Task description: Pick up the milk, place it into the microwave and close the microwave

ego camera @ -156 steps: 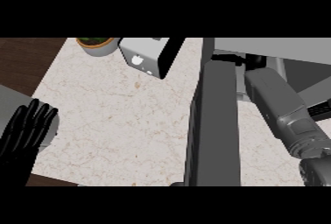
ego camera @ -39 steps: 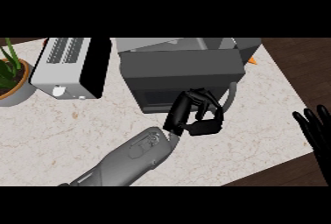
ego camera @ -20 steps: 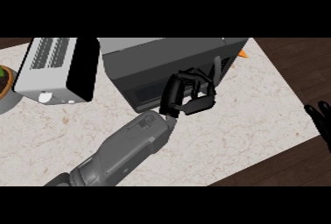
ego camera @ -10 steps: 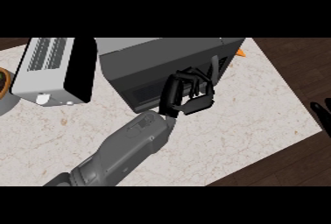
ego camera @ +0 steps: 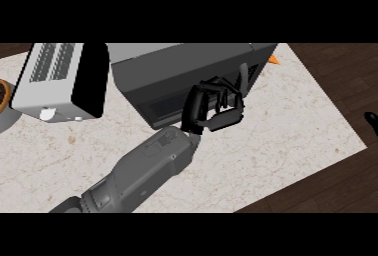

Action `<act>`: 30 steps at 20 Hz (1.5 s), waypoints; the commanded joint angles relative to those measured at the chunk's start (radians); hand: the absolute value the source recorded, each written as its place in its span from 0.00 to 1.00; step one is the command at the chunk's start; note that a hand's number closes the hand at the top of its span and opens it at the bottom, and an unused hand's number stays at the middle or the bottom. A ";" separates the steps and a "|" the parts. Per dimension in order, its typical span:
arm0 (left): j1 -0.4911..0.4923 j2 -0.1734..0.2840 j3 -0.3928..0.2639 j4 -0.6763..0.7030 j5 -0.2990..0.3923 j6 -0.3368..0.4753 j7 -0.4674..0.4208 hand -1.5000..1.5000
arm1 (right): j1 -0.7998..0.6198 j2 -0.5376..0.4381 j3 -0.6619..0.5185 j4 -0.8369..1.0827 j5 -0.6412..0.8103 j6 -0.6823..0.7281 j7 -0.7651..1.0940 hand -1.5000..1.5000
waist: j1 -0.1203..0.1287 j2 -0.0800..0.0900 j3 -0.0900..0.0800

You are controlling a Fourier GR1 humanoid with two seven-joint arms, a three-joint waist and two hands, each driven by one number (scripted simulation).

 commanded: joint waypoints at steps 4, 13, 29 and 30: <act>-0.070 0.000 0.020 0.086 0.038 -0.018 0.009 1.00 | -0.012 -0.020 -0.021 -0.003 -0.036 -0.010 0.025 0.00 | -0.011 0.012 0.000; -0.087 0.000 0.007 0.095 0.071 -0.029 -0.017 1.00 | -0.025 -0.047 0.000 -0.011 -0.098 0.035 0.047 0.00 | -0.006 0.015 0.002; -0.084 0.000 -0.019 0.118 0.125 -0.022 -0.070 1.00 | -0.048 -0.106 -0.019 -0.020 -0.176 0.061 0.088 0.00 | -0.019 0.020 0.001; -0.092 0.000 -0.019 0.117 0.128 -0.016 -0.071 1.00 | -0.048 -0.113 -0.017 -0.022 -0.182 0.065 0.093 0.00 | -0.019 0.015 0.001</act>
